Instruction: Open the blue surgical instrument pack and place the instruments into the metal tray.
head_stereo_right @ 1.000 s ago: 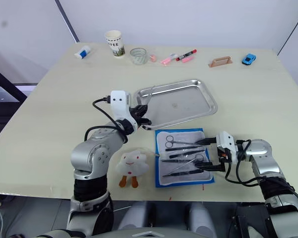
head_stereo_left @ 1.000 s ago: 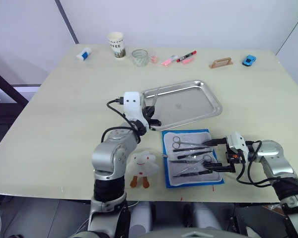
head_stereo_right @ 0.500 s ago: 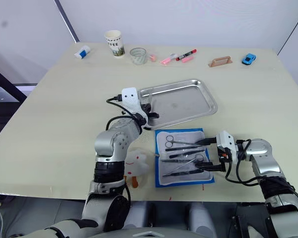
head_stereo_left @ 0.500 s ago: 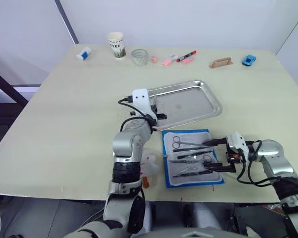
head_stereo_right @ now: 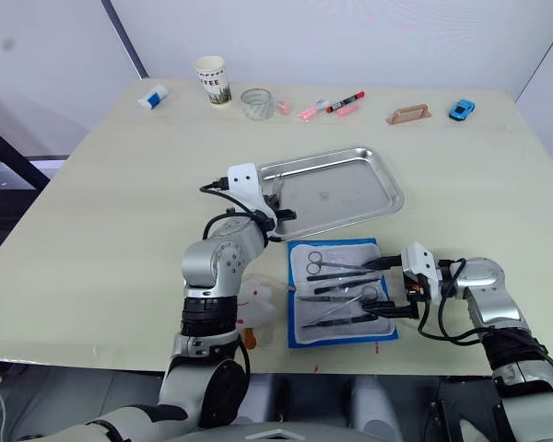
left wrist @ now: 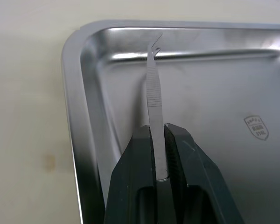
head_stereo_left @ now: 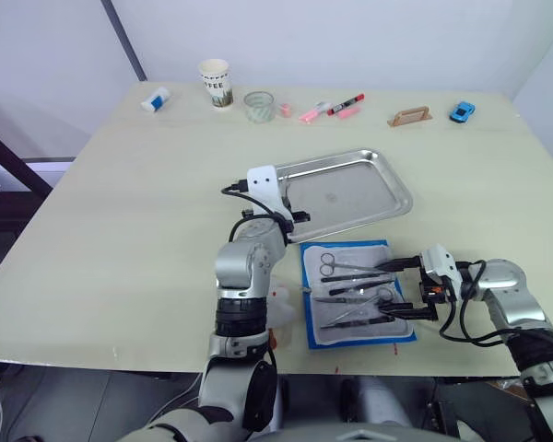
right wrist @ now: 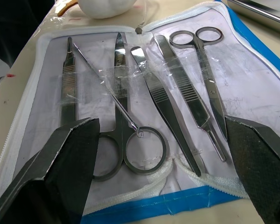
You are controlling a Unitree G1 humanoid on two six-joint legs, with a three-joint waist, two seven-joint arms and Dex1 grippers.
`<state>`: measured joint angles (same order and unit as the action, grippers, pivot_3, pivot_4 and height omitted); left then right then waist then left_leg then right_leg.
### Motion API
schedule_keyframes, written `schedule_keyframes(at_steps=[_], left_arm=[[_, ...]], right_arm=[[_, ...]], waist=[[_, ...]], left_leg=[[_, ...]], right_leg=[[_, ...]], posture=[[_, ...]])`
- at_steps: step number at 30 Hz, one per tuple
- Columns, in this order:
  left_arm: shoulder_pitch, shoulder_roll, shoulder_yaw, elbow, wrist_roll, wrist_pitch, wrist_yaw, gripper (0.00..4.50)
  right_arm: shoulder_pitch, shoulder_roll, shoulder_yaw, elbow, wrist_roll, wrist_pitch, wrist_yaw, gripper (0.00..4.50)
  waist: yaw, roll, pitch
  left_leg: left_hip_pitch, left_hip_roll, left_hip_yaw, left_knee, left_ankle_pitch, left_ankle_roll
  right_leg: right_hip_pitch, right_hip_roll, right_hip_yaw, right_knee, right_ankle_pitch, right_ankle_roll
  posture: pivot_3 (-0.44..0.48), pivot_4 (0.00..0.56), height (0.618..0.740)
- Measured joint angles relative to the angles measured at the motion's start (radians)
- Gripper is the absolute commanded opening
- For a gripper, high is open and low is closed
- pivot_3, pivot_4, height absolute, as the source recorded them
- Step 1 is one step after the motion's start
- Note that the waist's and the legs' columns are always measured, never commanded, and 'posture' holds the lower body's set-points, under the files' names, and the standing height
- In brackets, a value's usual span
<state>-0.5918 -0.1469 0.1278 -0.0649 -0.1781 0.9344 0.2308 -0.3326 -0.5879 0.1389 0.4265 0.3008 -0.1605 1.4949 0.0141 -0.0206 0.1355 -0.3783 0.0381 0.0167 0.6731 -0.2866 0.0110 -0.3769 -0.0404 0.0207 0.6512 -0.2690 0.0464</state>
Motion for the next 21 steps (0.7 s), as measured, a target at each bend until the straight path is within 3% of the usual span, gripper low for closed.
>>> schedule_keyframes(at_steps=[12, 21], left_arm=[[0.000, -0.001, 0.022, 0.000, -0.002, 0.038, 0.032, 0.07], [-0.009, 0.001, 0.007, -0.012, -0.034, 0.051, 0.012, 3.73]], right_arm=[[0.011, 0.000, -0.001, -0.016, 0.000, 0.004, -0.011, 4.50], [0.010, 0.000, 0.000, -0.017, 0.000, 0.003, -0.013, 4.50]], waist=[[0.000, 0.000, 0.000], [-0.002, 0.000, 0.000]], left_leg=[[0.000, 0.000, 0.000, 0.000, 0.000, 0.000], [0.000, 0.000, 0.000, 0.000, 0.000, 0.000]], right_leg=[[0.000, 0.000, 0.000, 0.000, 0.000, 0.000], [0.000, 0.000, 0.000, 0.000, 0.000, 0.000]], posture=[[0.000, 0.150, 0.740], [0.000, 0.150, 0.740]])
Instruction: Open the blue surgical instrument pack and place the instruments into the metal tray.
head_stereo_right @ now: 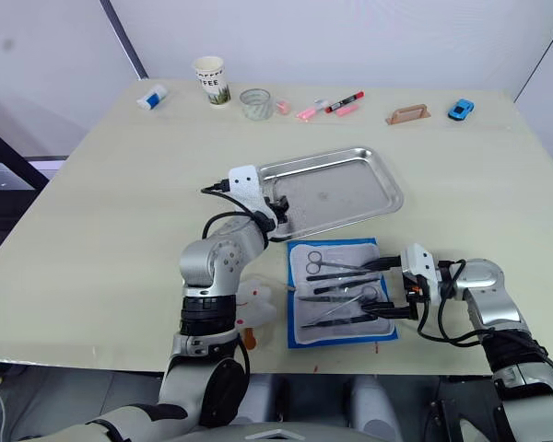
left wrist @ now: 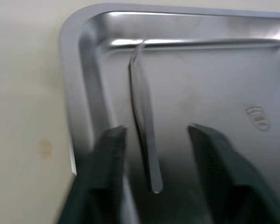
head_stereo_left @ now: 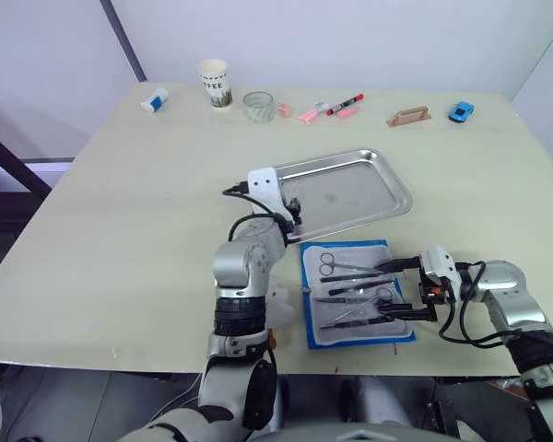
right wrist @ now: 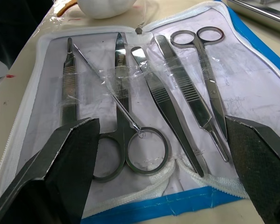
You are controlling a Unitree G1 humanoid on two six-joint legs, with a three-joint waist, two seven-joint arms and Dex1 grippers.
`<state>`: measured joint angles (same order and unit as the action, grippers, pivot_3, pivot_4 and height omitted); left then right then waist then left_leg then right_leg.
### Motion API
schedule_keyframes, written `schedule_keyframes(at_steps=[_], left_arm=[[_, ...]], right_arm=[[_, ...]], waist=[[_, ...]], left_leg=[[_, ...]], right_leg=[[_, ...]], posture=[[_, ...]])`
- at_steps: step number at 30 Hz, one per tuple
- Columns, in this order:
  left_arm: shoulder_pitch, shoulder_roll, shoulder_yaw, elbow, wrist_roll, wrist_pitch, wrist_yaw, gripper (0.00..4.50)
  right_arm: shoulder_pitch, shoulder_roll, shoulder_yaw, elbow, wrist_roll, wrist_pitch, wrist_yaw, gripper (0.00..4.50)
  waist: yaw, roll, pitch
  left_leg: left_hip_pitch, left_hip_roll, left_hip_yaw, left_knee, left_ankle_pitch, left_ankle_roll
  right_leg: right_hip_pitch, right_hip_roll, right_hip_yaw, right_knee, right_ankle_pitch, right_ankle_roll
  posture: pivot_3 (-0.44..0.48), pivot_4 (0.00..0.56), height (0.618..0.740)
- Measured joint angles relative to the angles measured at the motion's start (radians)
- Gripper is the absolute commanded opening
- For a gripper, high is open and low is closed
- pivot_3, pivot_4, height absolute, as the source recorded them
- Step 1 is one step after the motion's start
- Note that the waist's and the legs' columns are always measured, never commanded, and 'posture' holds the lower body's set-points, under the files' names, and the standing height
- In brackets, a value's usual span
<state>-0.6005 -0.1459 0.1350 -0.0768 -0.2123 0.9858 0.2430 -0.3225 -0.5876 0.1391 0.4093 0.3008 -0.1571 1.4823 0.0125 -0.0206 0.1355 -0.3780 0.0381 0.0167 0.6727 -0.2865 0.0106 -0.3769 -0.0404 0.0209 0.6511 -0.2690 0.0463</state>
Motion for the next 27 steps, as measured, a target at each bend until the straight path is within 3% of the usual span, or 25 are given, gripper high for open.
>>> schedule_keyframes(at_steps=[5, 9, 14, 18, 21, 23, 27], left_arm=[[0.000, 0.016, -0.007, -0.046, -0.029, 0.040, -0.049, 3.73], [0.001, 0.068, -0.029, -0.114, -0.093, 0.056, -0.174, 3.73], [0.051, 0.213, -0.087, -0.202, -0.228, 0.022, -0.471, 3.73], [0.098, 0.400, -0.109, -0.212, -0.322, -0.070, -0.790, 3.73], [0.129, 0.573, -0.162, -0.181, -0.328, -0.196, -1.052, 3.73], [0.150, 0.636, -0.206, -0.153, -0.316, -0.264, -1.164, 3.73], [0.163, 0.682, -0.297, -0.068, -0.251, -0.395, -1.295, 3.73]], right_arm=[[0.001, 0.000, 0.000, 0.000, 0.000, 0.000, 0.003, 4.50], [0.001, 0.000, 0.000, 0.001, 0.000, 0.000, 0.002, 4.50], [-0.002, 0.002, -0.001, 0.000, 0.000, 0.000, -0.002, 4.50], [0.008, 0.003, -0.008, -0.008, 0.003, 0.000, -0.008, 4.50], [0.015, 0.003, -0.012, -0.015, 0.003, 0.000, -0.013, 4.50], [0.020, 0.003, -0.016, -0.019, 0.003, 0.000, -0.019, 4.50], [0.034, 0.006, -0.020, -0.034, 0.003, 0.001, -0.040, 4.50]], waist=[[0.000, 0.000, 0.000], [0.000, 0.000, 0.000], [-0.003, 0.000, 0.000], [-0.004, 0.001, 0.000], [-0.003, 0.001, 0.001], [-0.001, 0.001, 0.001], [0.001, 0.001, 0.001]], left_leg=[[0.000, 0.000, 0.000, 0.000, 0.000, 0.000], [0.000, 0.000, 0.000, 0.000, 0.000, -0.001], [0.000, 0.000, 0.000, -0.001, 0.001, -0.002], [0.000, 0.000, 0.000, -0.001, 0.001, -0.003], [0.001, 0.000, 0.000, -0.001, 0.001, -0.002], [0.000, 0.000, 0.000, -0.001, 0.000, 0.000], [0.000, 0.000, 0.000, -0.001, -0.001, 0.003]], right_leg=[[0.000, 0.000, 0.000, 0.000, 0.000, 0.000], [0.000, 0.000, 0.000, 0.000, 0.000, 0.000], [0.000, 0.000, 0.000, 0.000, 0.000, 0.000], [0.000, 0.000, 0.000, 0.000, 0.000, 0.000], [0.000, 0.000, 0.000, -0.001, 0.000, -0.001], [0.000, 0.000, -0.001, -0.002, 0.000, -0.001], [0.000, 0.001, -0.001, -0.002, 0.000, -0.001]], posture=[[0.000, 0.150, 0.740], [0.000, 0.150, 0.740], [0.000, 0.150, 0.740], [0.000, 0.150, 0.740], [0.000, 0.150, 0.740], [0.000, 0.150, 0.740], [0.000, 0.150, 0.740]])
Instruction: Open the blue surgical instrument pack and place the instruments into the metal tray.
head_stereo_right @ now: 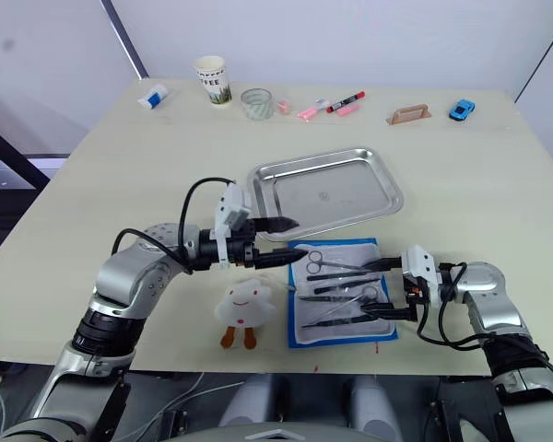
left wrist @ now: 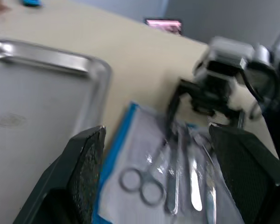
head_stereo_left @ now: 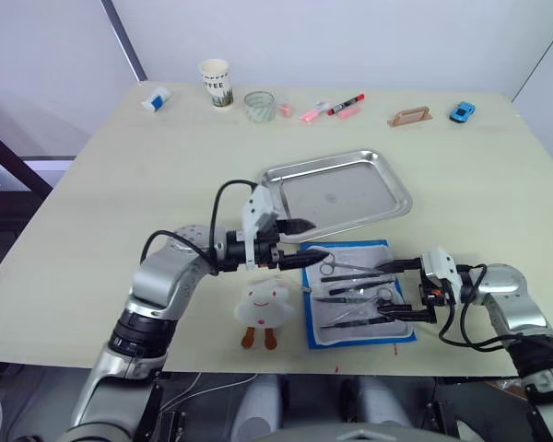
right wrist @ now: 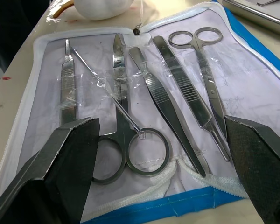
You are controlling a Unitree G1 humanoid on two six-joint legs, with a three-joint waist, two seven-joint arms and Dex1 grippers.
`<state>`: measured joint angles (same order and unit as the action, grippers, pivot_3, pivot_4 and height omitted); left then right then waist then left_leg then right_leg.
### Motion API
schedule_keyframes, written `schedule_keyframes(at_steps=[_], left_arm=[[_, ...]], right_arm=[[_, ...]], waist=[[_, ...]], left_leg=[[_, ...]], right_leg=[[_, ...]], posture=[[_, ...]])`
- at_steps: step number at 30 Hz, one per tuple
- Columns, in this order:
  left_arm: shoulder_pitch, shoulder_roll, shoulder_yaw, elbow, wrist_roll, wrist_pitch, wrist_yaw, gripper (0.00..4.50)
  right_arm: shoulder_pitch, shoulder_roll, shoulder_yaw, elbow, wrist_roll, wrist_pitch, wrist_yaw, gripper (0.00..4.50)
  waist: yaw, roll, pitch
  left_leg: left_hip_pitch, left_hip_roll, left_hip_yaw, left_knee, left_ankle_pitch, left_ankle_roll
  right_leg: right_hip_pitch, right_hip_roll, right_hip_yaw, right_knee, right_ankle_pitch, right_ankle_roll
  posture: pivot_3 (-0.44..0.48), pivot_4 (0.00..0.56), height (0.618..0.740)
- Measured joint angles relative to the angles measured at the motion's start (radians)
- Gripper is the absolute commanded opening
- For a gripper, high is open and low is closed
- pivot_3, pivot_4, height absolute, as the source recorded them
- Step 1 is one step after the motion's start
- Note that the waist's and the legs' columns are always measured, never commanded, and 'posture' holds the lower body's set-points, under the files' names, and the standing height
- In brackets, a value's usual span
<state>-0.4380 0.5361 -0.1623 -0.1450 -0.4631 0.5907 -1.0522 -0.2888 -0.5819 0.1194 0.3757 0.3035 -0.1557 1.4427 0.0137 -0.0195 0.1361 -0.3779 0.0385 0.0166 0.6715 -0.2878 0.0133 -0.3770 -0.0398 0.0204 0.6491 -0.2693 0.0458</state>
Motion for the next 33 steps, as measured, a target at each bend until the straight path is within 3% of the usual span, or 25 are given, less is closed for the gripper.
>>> schedule_keyframes(at_steps=[1, 5, 33], left_arm=[[-0.001, 0.000, -0.018, 0.023, 0.021, -0.028, -0.013, 3.73], [-0.027, -0.006, -0.074, 0.103, 0.090, -0.098, -0.038, 1.90], [-0.279, -0.132, -0.297, 0.470, 0.388, -0.301, -0.163, 1.90]], right_arm=[[0.003, 0.001, 0.001, -0.007, 0.000, 0.001, -0.006, 4.50], [0.019, 0.002, 0.000, -0.029, 0.000, 0.011, -0.021, 4.50], [0.036, 0.013, 0.001, -0.058, 0.000, 0.020, -0.073, 4.50]], waist=[[-0.001, 0.000, 0.000], [-0.001, 0.000, 0.000], [-0.004, 0.000, 0.000]], left_leg=[[0.000, 0.000, 0.000, 0.000, 0.000, 0.000], [0.000, 0.001, 0.000, 0.000, 0.000, 0.000], [-0.001, 0.001, 0.003, 0.000, 0.000, 0.001]], right_leg=[[0.000, 0.000, 0.000, 0.000, 0.000, 0.000], [0.000, 0.001, 0.000, 0.000, 0.000, 0.000], [0.000, 0.004, 0.001, 0.000, 0.000, 0.000]], posture=[[0.000, 0.150, 0.740], [0.000, 0.150, 0.740], [0.000, 0.150, 0.740]])
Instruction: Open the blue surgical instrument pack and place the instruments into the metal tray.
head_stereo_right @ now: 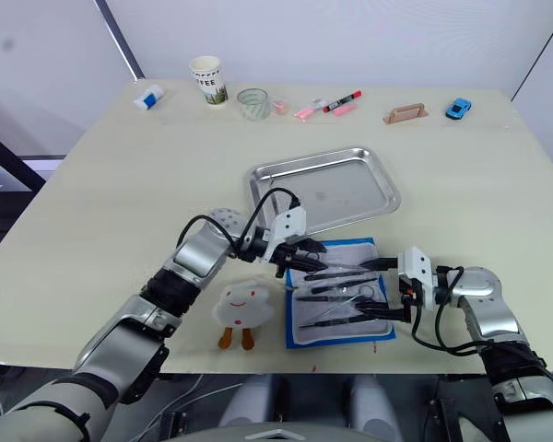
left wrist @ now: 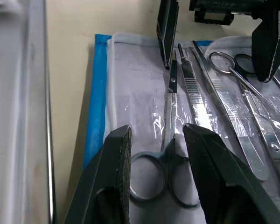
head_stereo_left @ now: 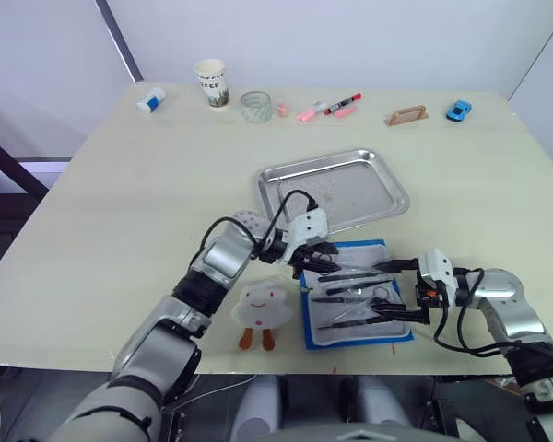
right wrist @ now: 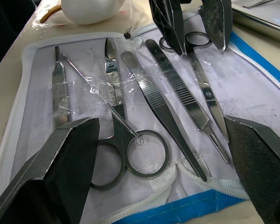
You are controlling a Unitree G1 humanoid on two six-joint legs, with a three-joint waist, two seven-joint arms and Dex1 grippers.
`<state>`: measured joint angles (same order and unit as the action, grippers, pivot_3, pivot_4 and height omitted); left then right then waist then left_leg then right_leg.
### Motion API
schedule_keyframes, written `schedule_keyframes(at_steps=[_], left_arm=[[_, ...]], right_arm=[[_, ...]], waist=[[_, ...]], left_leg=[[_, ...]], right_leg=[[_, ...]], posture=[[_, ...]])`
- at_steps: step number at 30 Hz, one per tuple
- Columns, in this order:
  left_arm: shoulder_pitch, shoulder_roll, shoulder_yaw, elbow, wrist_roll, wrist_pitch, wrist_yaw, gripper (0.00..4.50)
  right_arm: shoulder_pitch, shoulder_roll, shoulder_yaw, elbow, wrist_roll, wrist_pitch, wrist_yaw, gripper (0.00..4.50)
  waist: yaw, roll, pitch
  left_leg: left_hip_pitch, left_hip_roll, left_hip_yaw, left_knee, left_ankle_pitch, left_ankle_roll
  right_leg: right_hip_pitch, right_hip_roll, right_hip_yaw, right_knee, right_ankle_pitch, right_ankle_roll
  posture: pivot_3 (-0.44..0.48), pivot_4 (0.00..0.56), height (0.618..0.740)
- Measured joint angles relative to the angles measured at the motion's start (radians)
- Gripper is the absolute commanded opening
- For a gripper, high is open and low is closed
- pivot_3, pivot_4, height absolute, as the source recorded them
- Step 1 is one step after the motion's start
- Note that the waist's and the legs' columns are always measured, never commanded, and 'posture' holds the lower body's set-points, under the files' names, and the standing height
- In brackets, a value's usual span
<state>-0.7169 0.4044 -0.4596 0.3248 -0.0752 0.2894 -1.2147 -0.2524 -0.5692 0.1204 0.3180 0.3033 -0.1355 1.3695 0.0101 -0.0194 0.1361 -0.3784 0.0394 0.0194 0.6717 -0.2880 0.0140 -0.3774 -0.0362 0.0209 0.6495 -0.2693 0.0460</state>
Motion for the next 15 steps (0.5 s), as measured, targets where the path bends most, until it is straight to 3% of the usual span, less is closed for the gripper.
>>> schedule_keyframes(at_steps=[15], left_arm=[[-0.007, 0.026, -0.042, -0.096, 0.094, 0.059, 0.010, 1.90]], right_arm=[[-0.006, 0.004, 0.002, 0.012, 0.000, -0.003, 0.000, 4.50]], waist=[[0.000, 0.000, 0.000]], left_leg=[[0.001, 0.000, -0.001, 0.000, 0.000, 0.000]], right_leg=[[0.000, 0.000, 0.001, 0.002, 0.000, 0.000]], posture=[[0.000, 0.150, 0.740]])
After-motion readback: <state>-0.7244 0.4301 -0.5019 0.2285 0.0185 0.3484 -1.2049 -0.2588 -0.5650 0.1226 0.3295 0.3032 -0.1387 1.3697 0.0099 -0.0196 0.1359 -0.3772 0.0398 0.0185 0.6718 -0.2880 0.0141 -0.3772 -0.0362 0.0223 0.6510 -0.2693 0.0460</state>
